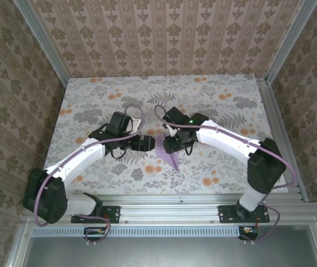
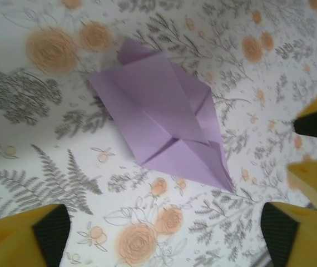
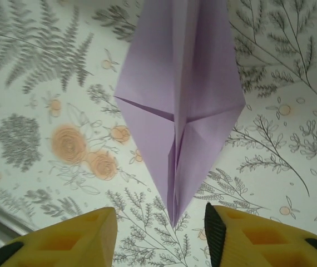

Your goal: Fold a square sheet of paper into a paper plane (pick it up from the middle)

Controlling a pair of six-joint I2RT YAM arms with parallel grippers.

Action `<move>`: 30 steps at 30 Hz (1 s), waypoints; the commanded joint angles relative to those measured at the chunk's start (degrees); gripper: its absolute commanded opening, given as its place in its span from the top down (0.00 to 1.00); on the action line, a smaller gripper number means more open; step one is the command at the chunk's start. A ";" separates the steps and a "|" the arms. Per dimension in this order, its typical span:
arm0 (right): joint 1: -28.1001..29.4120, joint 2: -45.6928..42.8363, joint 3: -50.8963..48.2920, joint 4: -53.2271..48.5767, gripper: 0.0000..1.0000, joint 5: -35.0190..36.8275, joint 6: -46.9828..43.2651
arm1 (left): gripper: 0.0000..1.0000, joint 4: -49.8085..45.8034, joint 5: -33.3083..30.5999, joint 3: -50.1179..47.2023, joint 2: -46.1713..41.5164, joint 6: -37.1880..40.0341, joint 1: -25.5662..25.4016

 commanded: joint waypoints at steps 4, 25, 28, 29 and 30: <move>-6.02 -9.66 -9.96 12.00 0.36 -7.89 -5.64 | 0.00 2.58 -15.09 -0.45 -3.50 13.03 1.34; -35.58 -32.81 -47.73 55.81 0.00 8.13 -11.64 | 0.00 34.96 -31.52 -19.47 -3.98 20.82 23.68; -36.99 -32.39 -50.93 62.63 0.00 10.09 -14.50 | 0.00 38.89 -30.88 -19.87 -1.02 21.79 25.29; -37.71 -31.92 -51.93 64.63 0.00 9.72 -14.35 | 0.00 40.54 -30.97 -19.98 0.18 22.47 25.49; -38.37 -31.06 -53.17 67.98 0.00 9.50 -14.29 | 0.00 42.05 -30.94 -20.00 1.24 23.11 25.59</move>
